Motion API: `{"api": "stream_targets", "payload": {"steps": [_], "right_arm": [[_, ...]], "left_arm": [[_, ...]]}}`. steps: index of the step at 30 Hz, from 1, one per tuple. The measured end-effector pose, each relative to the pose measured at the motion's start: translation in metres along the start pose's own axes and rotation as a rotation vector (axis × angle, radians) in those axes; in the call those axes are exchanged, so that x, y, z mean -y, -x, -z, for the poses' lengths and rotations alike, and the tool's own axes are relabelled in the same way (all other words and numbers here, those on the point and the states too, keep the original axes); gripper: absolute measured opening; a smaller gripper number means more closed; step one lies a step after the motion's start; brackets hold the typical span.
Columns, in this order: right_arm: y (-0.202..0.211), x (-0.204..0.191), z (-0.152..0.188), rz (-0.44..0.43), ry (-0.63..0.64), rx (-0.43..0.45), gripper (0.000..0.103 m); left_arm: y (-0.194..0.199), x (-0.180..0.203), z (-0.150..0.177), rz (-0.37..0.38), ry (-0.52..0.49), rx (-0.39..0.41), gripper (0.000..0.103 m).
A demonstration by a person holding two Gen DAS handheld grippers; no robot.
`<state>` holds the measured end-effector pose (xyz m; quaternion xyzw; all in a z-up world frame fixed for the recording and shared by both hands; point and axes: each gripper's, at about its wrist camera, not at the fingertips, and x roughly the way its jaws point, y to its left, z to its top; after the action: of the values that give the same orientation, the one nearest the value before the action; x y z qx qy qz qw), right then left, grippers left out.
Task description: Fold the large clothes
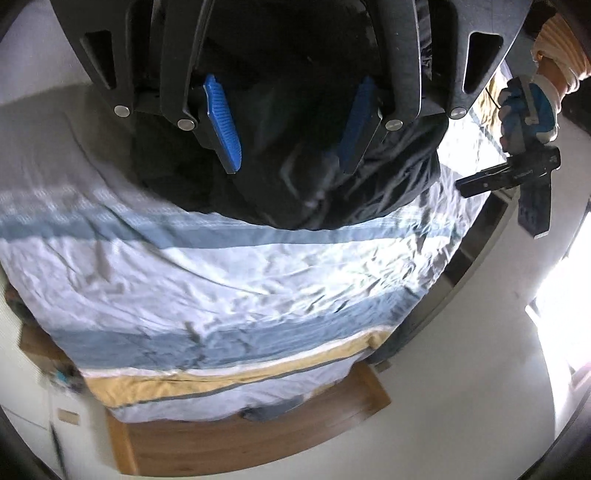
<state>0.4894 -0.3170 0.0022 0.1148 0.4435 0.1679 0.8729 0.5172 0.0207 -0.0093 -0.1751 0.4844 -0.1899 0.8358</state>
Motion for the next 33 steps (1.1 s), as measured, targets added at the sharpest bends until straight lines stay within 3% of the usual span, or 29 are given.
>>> {"api": "stream_targets", "payload": {"steps": [5, 8, 10, 13, 18, 23, 28, 30, 33], "right_arm": [[-0.031, -0.021, 0.006, -0.017, 0.067, -0.043, 0.057], [-0.047, -0.024, 0.024, -0.007, 0.107, -0.094, 0.057], [-0.058, -0.018, 0.043, 0.013, 0.128, -0.136, 0.057], [-0.074, -0.005, 0.073, 0.043, 0.161, -0.175, 0.058], [-0.090, 0.001, 0.109, 0.072, 0.202, -0.139, 0.058], [-0.097, 0.002, 0.121, 0.109, 0.221, -0.126, 0.058], [-0.082, -0.010, 0.114, 0.148, 0.250, -0.199, 0.058], [-0.067, -0.017, 0.111, 0.144, 0.260, -0.206, 0.058], [-0.045, -0.032, 0.107, 0.122, 0.294, -0.176, 0.060]], "left_arm": [[-0.034, 0.032, 0.015, 0.045, -0.050, -0.038, 0.066], [-0.059, 0.040, 0.033, 0.002, -0.098, -0.076, 0.066], [-0.079, 0.032, 0.051, -0.050, -0.118, -0.114, 0.066], [-0.097, 0.012, 0.082, -0.067, -0.111, -0.128, 0.066], [-0.108, 0.001, 0.114, -0.093, -0.165, -0.079, 0.067], [-0.121, 0.004, 0.121, -0.137, -0.200, -0.076, 0.067], [-0.105, 0.013, 0.118, -0.147, -0.163, -0.104, 0.067], [-0.081, 0.022, 0.119, -0.101, -0.151, -0.078, 0.067], [-0.059, 0.038, 0.123, -0.100, -0.201, -0.038, 0.067]]}}
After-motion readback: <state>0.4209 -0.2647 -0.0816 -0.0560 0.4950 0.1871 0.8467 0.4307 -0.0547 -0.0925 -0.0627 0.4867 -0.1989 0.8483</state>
